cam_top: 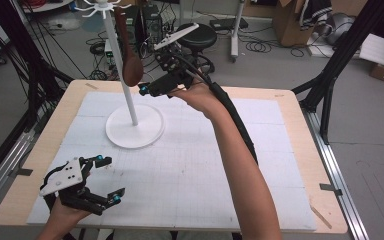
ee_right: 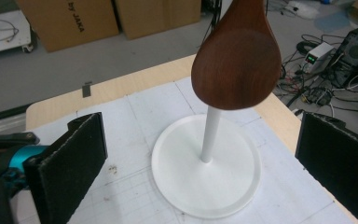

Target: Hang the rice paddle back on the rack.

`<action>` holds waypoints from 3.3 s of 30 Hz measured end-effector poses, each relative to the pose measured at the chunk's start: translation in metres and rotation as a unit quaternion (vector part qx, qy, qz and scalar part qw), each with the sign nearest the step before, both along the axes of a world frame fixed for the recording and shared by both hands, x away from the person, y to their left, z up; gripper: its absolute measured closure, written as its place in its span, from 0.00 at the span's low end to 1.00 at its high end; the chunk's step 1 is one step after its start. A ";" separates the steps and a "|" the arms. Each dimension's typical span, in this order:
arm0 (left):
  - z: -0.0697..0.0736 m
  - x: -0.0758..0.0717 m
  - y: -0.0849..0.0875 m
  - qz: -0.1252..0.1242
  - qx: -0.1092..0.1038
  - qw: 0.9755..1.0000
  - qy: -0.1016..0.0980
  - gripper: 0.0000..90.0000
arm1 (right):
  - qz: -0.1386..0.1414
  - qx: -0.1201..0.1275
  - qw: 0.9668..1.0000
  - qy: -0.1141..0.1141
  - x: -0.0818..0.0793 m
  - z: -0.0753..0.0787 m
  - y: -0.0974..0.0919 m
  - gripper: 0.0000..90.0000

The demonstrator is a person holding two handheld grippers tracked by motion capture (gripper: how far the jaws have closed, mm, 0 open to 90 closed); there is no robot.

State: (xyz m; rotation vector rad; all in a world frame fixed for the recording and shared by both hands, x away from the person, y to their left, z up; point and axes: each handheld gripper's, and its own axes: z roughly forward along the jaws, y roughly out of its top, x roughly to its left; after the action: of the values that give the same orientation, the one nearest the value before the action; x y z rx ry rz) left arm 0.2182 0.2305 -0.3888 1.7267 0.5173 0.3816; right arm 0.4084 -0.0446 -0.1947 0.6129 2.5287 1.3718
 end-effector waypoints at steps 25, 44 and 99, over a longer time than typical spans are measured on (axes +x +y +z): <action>0.002 0.004 0.005 0.012 -0.009 1.000 0.008 0.02 | -0.002 0.044 0.999 -0.019 -0.055 -0.024 -0.056 0.01; 0.003 0.007 0.008 0.026 -0.015 1.000 0.004 0.02 | -0.031 0.077 0.996 -0.024 -0.092 -0.059 -0.101 0.01; 0.004 0.012 0.021 0.053 -0.026 0.998 0.004 0.02 | -0.101 0.080 0.991 -0.032 -0.152 -0.165 -0.195 0.01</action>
State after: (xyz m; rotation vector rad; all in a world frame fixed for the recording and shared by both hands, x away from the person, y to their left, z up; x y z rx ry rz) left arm 0.2304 0.2511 -0.3847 1.6555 0.6209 0.4332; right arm 0.2560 -0.2396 -0.3597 0.8155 2.2512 1.5013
